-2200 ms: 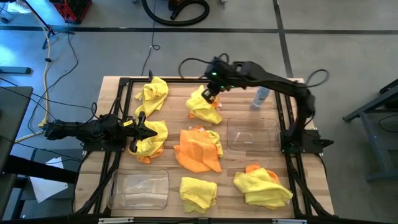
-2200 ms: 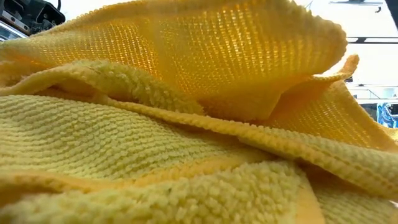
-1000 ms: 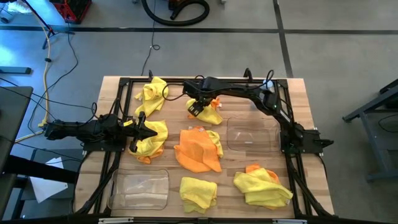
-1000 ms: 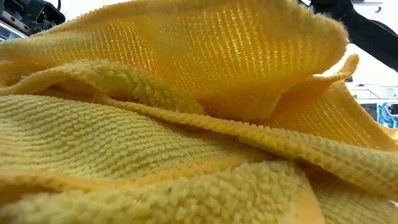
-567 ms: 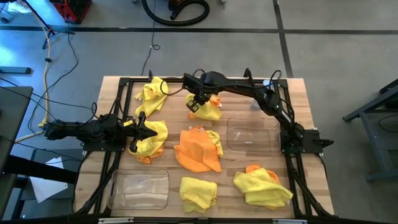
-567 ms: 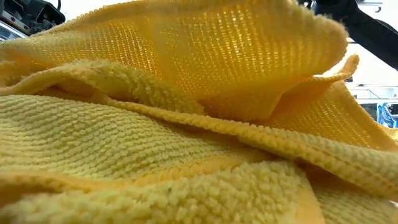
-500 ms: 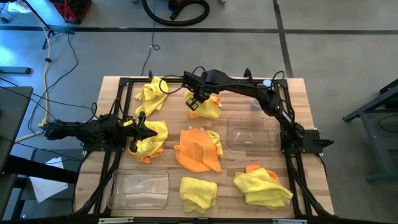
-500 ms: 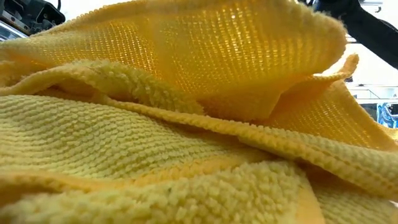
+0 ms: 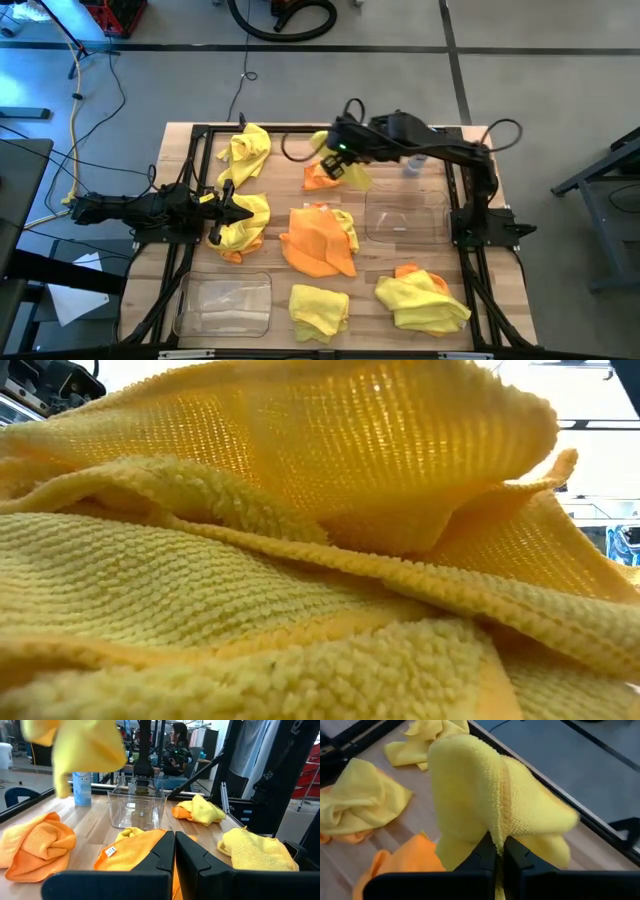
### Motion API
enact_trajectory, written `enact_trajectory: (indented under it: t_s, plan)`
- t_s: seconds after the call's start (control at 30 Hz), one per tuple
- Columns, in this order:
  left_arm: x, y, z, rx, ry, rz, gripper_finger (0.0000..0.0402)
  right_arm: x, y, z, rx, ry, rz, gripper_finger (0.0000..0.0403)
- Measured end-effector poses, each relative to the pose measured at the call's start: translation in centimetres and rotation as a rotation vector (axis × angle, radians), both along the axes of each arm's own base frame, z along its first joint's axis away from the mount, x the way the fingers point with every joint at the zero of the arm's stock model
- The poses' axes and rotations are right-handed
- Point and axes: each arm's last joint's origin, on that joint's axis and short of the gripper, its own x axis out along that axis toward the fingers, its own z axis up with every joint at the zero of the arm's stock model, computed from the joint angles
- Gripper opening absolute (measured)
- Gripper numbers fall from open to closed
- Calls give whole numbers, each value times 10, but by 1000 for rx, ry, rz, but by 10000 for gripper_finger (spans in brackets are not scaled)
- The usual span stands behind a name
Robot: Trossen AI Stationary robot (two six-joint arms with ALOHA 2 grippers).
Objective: Sort microfiber towel by color & place in baskets
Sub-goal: Put the yellow microfiber cloth into the right transparent bin
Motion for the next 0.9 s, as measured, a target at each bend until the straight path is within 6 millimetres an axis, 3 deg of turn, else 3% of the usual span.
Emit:
enact_trajectory:
  t_s: [0.27,0.43,0.63,0.9]
  plan:
    - [0,0,0,0,0,0,1,-59,56,33,-27,-31,39,0]
    - [0,0,0,0,0,0,1,-94,86,40,-33,-80,87,0]
    - [0,0,0,0,0,0,1,-141,104,25,1,-89,110,0]
    - [0,0,0,0,0,0,1,-194,101,-11,55,-81,78,0]
